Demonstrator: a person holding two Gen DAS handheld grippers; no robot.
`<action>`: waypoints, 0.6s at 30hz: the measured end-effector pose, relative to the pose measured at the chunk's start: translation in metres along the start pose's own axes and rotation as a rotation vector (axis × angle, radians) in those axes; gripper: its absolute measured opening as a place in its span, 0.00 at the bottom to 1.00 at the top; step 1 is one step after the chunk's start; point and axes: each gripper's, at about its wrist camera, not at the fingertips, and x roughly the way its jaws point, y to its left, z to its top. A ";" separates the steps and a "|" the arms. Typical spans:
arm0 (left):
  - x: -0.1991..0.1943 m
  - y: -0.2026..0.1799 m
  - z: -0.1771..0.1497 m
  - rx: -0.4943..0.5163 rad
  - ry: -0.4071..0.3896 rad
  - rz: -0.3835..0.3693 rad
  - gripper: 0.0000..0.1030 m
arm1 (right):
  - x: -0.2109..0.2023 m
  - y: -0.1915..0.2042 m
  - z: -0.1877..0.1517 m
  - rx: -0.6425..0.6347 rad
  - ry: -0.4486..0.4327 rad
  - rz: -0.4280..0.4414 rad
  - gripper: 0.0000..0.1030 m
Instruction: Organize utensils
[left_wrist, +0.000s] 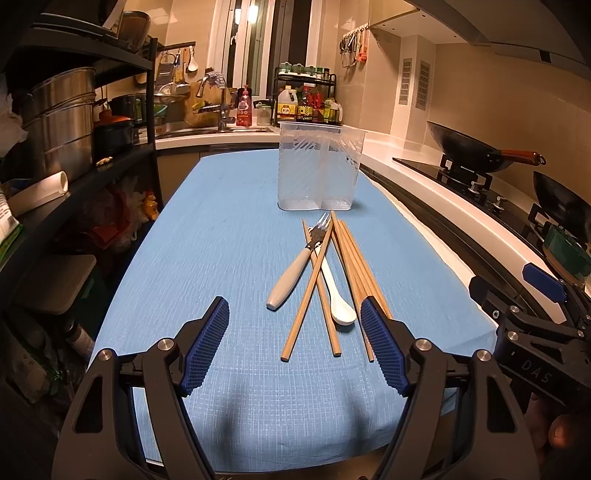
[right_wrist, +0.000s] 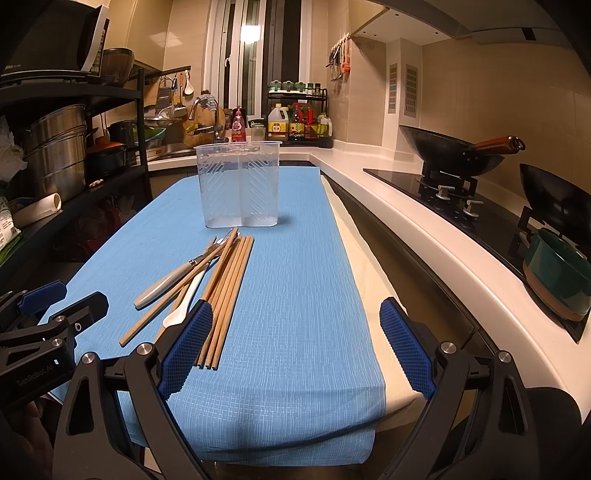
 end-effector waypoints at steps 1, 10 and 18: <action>0.000 0.000 0.000 0.000 0.001 -0.001 0.70 | 0.000 0.000 0.000 0.000 0.001 0.000 0.88; 0.000 -0.001 -0.001 -0.001 -0.001 -0.001 0.69 | 0.000 0.001 0.002 -0.004 0.002 0.002 0.88; 0.000 -0.002 -0.001 -0.001 0.000 0.000 0.69 | 0.000 0.001 0.000 -0.004 0.001 0.001 0.88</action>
